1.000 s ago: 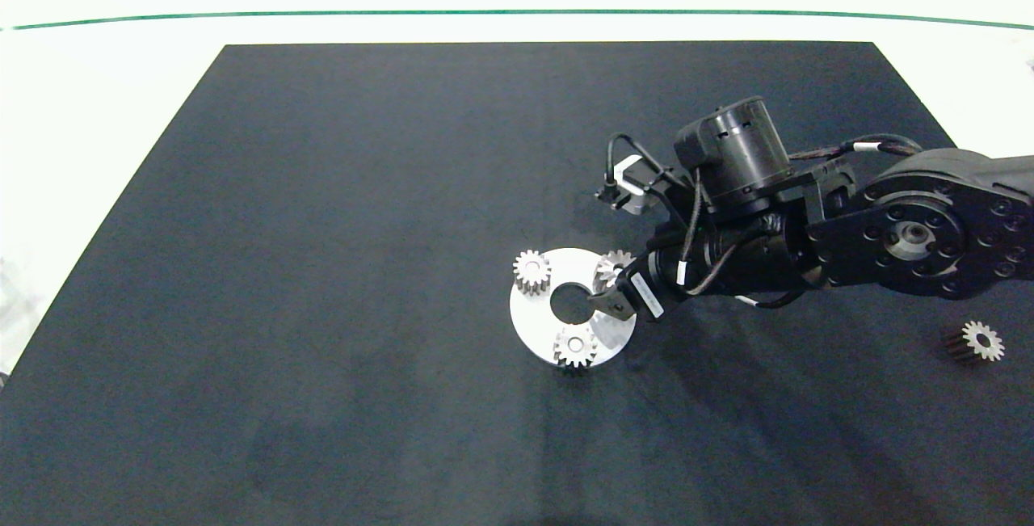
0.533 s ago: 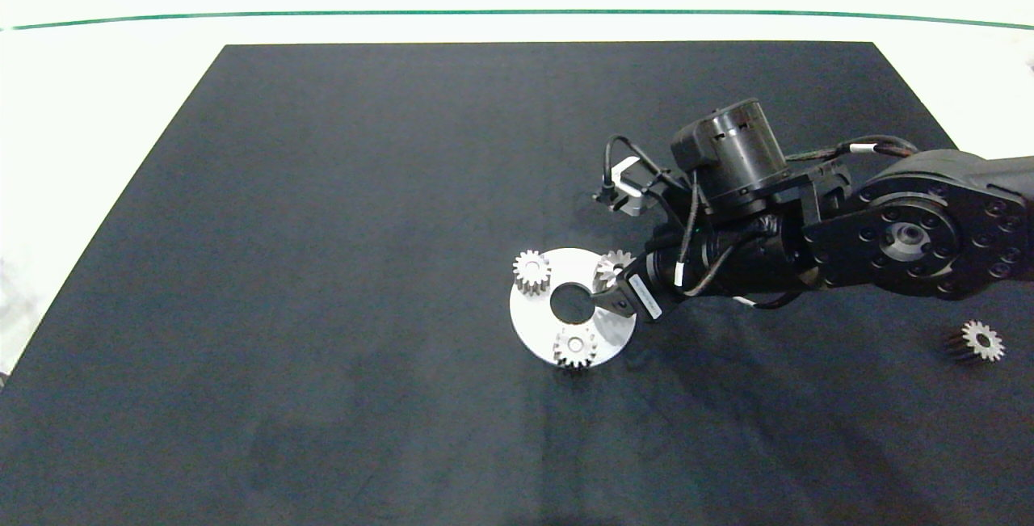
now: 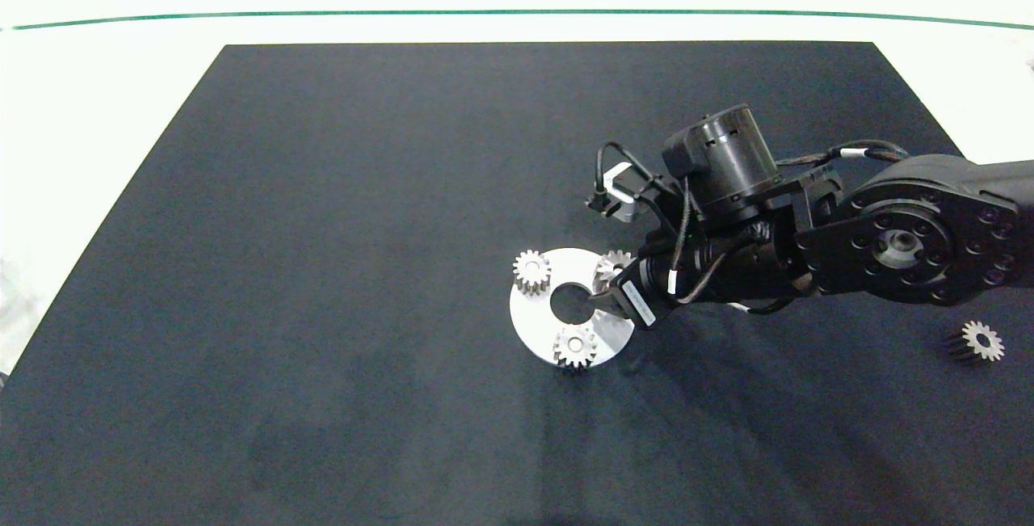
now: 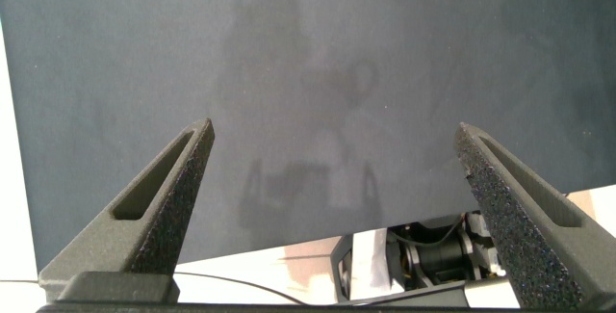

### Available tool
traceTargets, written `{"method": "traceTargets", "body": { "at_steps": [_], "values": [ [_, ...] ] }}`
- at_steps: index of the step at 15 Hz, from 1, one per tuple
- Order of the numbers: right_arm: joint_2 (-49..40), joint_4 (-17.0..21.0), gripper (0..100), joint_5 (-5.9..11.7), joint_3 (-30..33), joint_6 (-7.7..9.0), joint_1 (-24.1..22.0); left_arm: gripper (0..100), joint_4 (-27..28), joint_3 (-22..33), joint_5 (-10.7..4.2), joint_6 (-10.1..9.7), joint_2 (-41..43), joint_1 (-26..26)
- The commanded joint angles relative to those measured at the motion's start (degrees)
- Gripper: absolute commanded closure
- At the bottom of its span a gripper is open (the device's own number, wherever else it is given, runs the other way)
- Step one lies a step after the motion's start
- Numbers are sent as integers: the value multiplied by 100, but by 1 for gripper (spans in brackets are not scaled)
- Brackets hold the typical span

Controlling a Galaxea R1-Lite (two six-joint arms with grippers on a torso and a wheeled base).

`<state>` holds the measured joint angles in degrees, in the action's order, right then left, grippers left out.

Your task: Remove an incorrectly installed larger gear and replace it with the correct smaller gear

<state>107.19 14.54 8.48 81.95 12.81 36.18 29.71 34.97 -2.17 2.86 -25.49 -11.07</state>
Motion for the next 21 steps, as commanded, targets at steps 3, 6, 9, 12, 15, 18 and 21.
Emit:
{"method": "traceTargets", "body": {
  "at_steps": [3, 6, 9, 12, 15, 18, 21],
  "values": [
    [-5, 5, 41, 13, 6, 20, -6, 0, 17, 1, -3, 4, 9, -1],
    [-5, 5, 46, 127, -3, 11, -6, 0, 17, -8, -3, -40, 9, -1],
    [3, 5, 52, 127, -3, 11, -6, 0, 17, -8, -3, -40, 18, -1],
    [3, 5, 59, 127, -38, 11, -15, 0, 17, -17, -3, -67, 27, -1],
    [3, 13, 65, 127, -47, 20, -23, 0, 17, -26, 15, -67, 35, -1],
    [-5, 5, 66, 127, -91, 20, -15, 0, 17, -43, 59, -76, 44, -1],
    [-32, -4, 66, 127, -65, 11, -15, 0, 26, -70, 59, -76, 53, -1]
  ]
}}
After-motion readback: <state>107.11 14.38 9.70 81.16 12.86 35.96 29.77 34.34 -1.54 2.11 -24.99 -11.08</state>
